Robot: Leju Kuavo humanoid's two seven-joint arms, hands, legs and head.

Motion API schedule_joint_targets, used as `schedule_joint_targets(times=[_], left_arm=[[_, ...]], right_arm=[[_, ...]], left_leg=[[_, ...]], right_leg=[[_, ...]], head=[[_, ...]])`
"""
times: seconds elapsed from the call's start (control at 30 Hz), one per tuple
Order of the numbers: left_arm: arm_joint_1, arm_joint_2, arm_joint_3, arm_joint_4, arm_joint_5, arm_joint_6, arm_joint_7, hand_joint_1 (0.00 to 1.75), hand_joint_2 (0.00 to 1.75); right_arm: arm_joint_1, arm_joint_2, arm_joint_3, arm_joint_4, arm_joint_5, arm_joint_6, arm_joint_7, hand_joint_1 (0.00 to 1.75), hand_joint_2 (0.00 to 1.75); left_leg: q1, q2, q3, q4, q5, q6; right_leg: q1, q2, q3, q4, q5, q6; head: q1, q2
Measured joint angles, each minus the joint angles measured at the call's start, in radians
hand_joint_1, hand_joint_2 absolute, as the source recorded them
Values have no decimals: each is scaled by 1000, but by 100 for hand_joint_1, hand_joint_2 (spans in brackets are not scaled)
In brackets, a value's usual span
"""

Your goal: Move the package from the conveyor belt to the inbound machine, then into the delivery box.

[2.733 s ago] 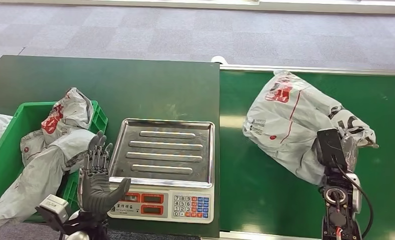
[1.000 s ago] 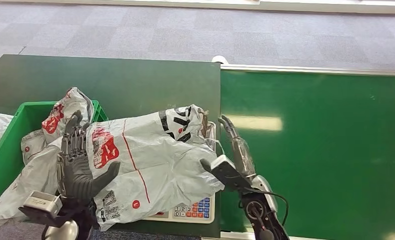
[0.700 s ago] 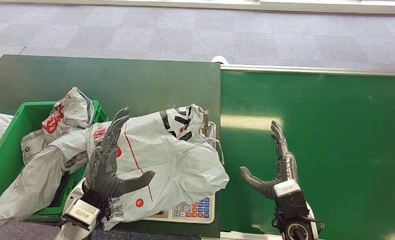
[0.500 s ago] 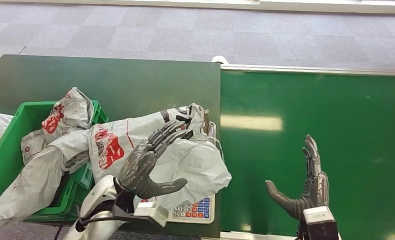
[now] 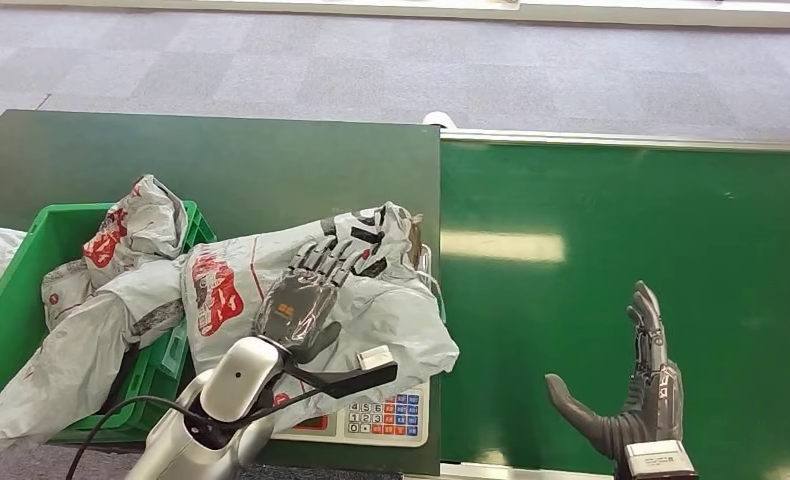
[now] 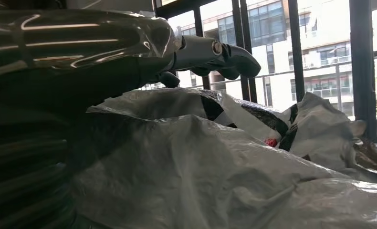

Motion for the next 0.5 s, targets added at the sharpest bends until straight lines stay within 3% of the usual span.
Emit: schedule_joint_targets(times=[0.17,0.23,0.3,0.37,0.5], left_arm=[[-6,-4,19,32,-9,-11,10,3,175],[-6,-7,31,39,-8,-26,21,68,175],[-6,-10,46,48,-3,-42,26,149,175],[-6,-14,62,59,11,-67,20,171,175],[-6,-24,80,89,26,-138,6,174,175]], right_arm=[[-12,9,-6,0,2,3,0,0,175],[-15,11,-10,0,2,3,0,0,175],[-20,12,-12,0,2,4,0,0,175],[-25,12,-16,0,2,4,1,0,175],[-39,13,-26,2,2,6,4,0,175]], left_leg=[[0,0,0,0,0,0],[0,0,0,0,0,0],[0,0,0,0,0,0],[0,0,0,0,0,0],[0,0,1,0,0,0]], right_leg=[[0,0,0,0,0,0],[0,0,0,0,0,0],[0,0,0,0,0,0],[0,0,0,0,0,0],[0,0,1,0,0,0]], head=[[0,0],[0,0],[0,0],[0,0],[0,0]])
